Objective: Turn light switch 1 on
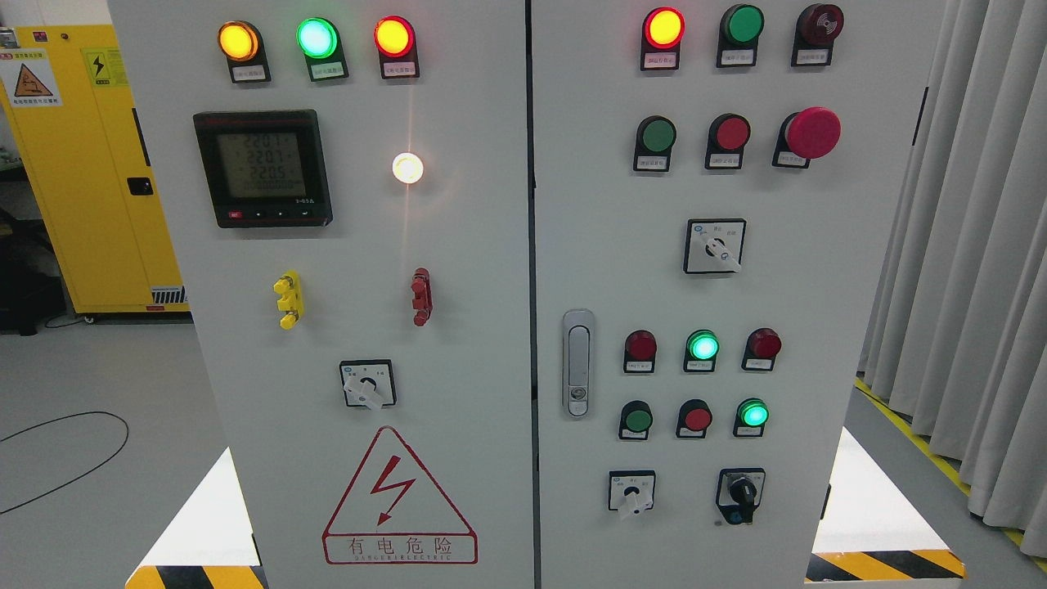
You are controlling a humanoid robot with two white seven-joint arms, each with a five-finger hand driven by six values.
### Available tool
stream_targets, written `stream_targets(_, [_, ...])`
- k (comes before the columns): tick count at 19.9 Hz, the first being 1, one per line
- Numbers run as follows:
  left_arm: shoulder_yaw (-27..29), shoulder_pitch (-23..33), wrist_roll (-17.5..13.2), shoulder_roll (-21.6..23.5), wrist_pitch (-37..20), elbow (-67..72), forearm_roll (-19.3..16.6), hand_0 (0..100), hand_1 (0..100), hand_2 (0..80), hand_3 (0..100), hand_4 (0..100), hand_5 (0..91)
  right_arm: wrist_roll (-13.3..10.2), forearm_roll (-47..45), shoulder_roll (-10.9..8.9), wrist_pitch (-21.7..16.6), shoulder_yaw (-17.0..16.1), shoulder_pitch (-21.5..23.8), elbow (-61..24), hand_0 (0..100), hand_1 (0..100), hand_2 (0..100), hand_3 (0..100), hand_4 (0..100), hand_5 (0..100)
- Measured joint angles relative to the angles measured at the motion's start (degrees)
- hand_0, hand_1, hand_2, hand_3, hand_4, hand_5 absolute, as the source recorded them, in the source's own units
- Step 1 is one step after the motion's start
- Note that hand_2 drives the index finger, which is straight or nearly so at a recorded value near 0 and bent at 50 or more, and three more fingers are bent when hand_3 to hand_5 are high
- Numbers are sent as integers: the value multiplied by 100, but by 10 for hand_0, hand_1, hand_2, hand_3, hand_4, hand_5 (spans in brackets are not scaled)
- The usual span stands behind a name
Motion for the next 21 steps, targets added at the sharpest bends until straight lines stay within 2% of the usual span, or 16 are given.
stream_targets(9, [-242,-147,37,9,1013,856,-3,269,80,0,0,0,0,0,2,0,0,0,0,0,0,500,40,0,0,0])
stream_targets(15, [-444,-363,301,12,1142,1138,-11,272,45,0,0,0,0,0,1,0,0,0,0,0,0,500,40,0,0,0])
stream_targets(21, [-704,-505,387,13,1180,1303,-14,274,37,0,0,0,0,0,2,0,0,0,0,0,0,500,40,0,0,0])
